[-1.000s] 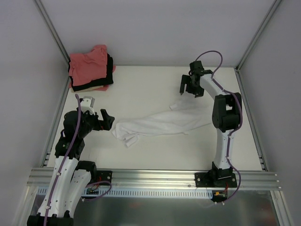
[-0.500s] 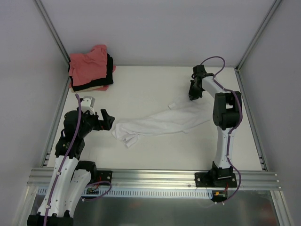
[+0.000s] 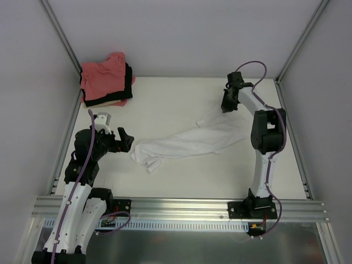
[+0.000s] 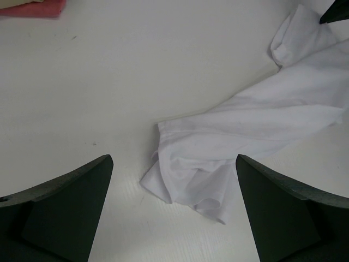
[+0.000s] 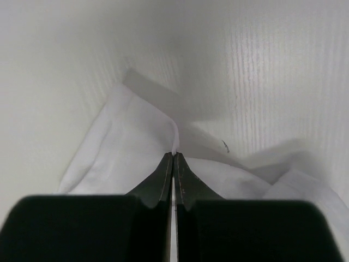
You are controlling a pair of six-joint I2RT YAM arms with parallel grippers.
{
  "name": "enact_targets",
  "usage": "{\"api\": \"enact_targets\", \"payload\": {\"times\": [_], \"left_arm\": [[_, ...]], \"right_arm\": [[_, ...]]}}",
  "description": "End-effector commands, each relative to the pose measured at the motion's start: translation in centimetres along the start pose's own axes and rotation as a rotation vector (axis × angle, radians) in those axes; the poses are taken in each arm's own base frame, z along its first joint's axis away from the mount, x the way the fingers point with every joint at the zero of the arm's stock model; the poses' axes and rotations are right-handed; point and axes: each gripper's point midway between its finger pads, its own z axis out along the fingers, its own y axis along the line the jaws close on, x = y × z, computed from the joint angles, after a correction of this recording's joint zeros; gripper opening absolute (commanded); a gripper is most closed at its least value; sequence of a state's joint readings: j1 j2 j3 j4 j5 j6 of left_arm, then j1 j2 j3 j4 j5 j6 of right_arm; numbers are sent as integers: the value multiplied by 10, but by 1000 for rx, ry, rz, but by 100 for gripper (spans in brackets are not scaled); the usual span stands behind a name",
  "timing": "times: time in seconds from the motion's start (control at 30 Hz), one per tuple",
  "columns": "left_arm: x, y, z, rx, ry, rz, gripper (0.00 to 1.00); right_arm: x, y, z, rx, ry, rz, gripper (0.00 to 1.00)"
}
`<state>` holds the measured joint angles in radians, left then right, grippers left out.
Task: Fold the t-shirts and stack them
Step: Flatten out the tshirt
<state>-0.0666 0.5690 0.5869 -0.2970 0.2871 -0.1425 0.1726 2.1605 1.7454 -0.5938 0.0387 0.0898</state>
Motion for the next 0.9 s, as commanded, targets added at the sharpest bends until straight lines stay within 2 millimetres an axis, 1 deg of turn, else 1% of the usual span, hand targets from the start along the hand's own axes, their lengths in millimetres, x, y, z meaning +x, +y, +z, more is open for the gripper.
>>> {"api": "enact_targets", "payload": {"times": [0.0, 0.03, 0.07, 0.1, 0.17, 0.3, 0.37, 0.4, 0.5, 0.6, 0.67, 0.7, 0.73, 0.77, 0.83, 0.87], "left_arm": [[-21, -10, -5, 33, -58, 34, 99], [-21, -10, -5, 35, -57, 34, 99], [-21, -10, -6, 35, -59, 33, 99], [-21, -10, -6, 37, -58, 33, 99], [-21, -11, -6, 38, -60, 33, 99], [-22, -11, -7, 39, -64, 31, 99], [-21, -12, -7, 42, -63, 32, 99], [-21, -11, -6, 42, -62, 31, 99], [-21, -12, -6, 43, -62, 31, 99], [-21, -12, -6, 45, -60, 29, 99], [-21, -12, -6, 44, -63, 30, 99], [-21, -12, -6, 45, -61, 30, 99], [-21, -12, -7, 45, -63, 30, 99], [-21, -12, -7, 44, -63, 30, 99], [-21, -12, -7, 44, -63, 29, 99], [-21, -12, -6, 44, -62, 28, 99]], "right_arm": [[-60, 13, -97, -63, -242, 10, 0], [-65, 14, -110, -69, -265, 8, 1], [-73, 15, -133, -83, -310, 6, 1], [-77, 16, -146, -90, -332, 0, 1], [-90, 18, -182, -107, -397, -4, 0], [-101, 20, -231, -136, -478, -18, 1], [-103, 20, -251, -146, -508, -24, 1], [-103, 20, -265, -154, -529, -25, 1], [-105, 19, -288, -164, -571, -30, 0], [-107, 20, -316, -190, -619, -33, 1], [-107, 24, -331, -222, -639, -36, 1], [-110, 29, -346, -253, -664, -41, 1], [-111, 30, -355, -264, -678, -43, 1], [-110, 36, -364, -302, -688, -49, 1], [-113, 44, -394, -369, -744, -60, 1], [-112, 46, -399, -384, -754, -65, 1]]}}
